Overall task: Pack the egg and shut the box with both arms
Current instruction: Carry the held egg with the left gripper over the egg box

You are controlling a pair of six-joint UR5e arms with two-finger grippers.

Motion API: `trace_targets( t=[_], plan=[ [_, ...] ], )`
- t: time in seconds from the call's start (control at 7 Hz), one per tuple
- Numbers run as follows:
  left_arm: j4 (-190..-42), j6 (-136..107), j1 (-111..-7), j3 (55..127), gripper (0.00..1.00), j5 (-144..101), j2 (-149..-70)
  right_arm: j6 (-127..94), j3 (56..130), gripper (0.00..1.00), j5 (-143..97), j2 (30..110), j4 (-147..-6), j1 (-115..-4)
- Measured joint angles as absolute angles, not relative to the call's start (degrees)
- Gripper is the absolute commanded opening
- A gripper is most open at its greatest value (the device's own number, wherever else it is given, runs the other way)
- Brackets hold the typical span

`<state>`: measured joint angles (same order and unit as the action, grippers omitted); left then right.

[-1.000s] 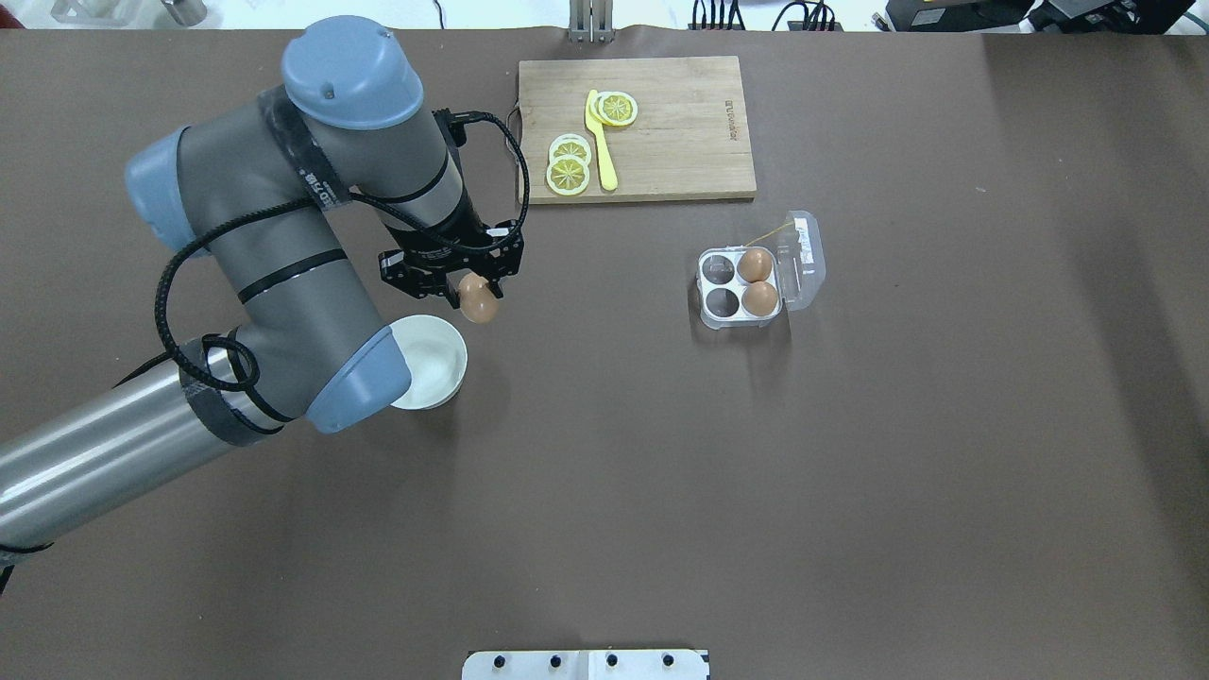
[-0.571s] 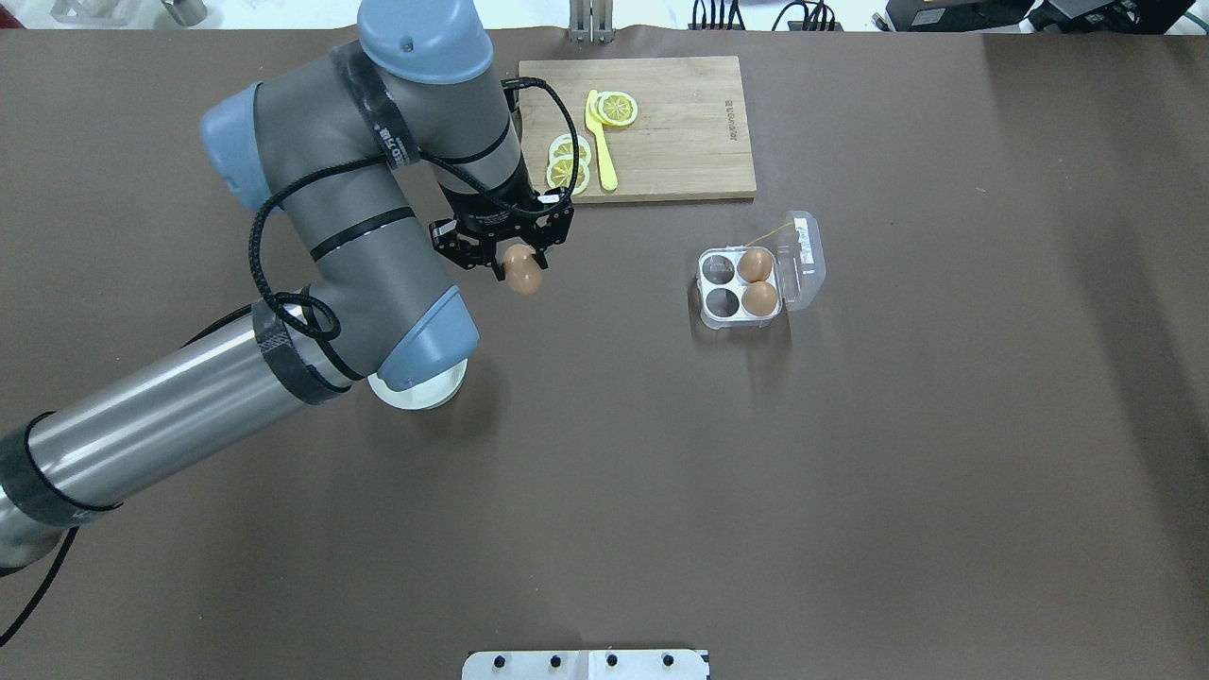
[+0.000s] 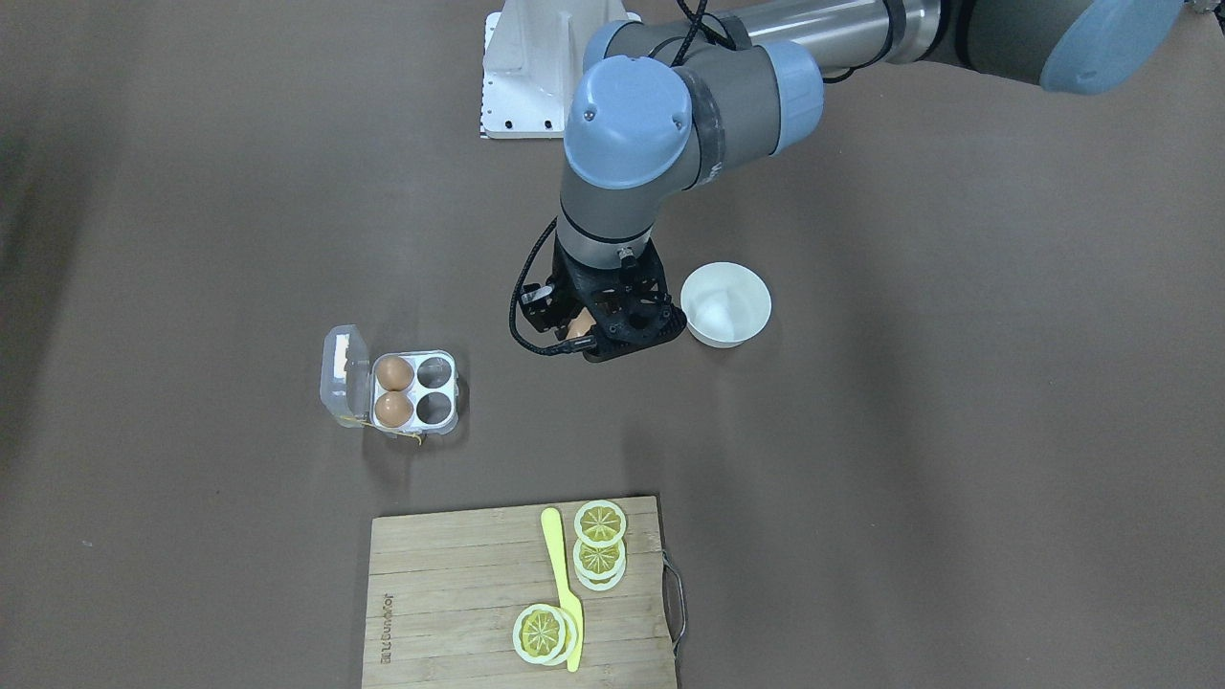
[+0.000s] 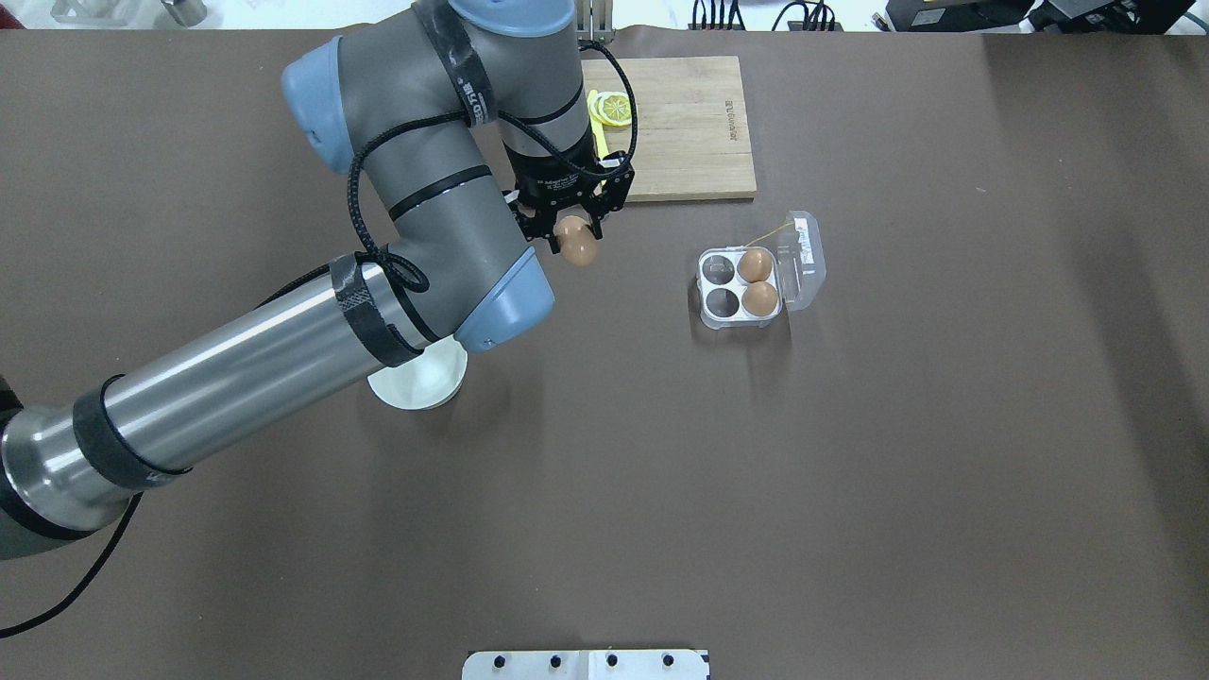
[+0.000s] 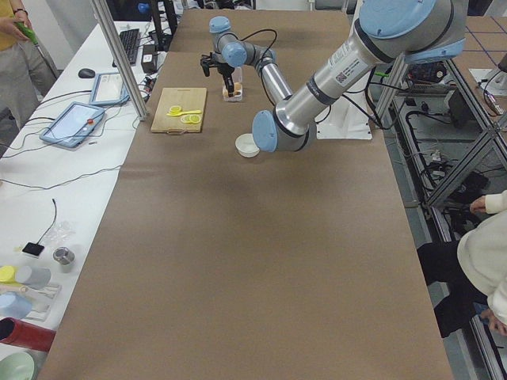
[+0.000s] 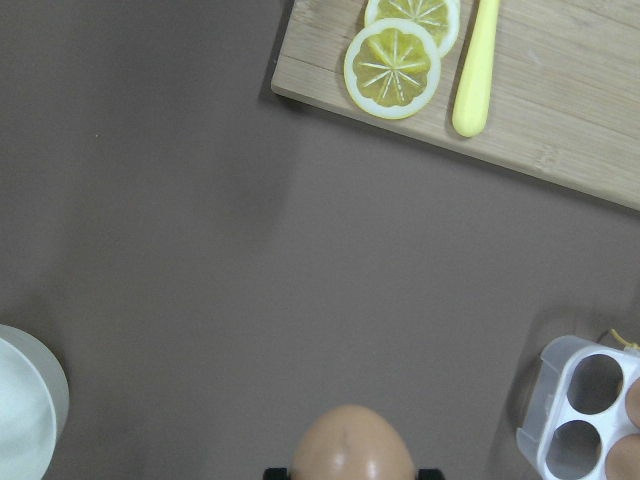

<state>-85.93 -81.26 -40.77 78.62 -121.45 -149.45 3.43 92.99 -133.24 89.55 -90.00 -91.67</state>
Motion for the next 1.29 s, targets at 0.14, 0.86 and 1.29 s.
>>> trace_targets(
  t=[0.14,0.86,1.29],
  plan=[
    [-88.1,-82.5,-40.6,75.7,0.33,-121.3,-151.1,3.4,92.9,0.99,-133.2,89.6,-90.0,-91.7],
    [-101.1,-84.9,-36.5,70.6,0.33,-114.0,-151.8,3.4,92.8,1.0,-133.2,89.4,-90.1,-91.5],
    [-107.8,-84.9,-32.8,69.6,0.33,-106.6,-151.8,3.5,93.0,0.99,-133.3,89.2,-90.1,-91.5]
  ],
)
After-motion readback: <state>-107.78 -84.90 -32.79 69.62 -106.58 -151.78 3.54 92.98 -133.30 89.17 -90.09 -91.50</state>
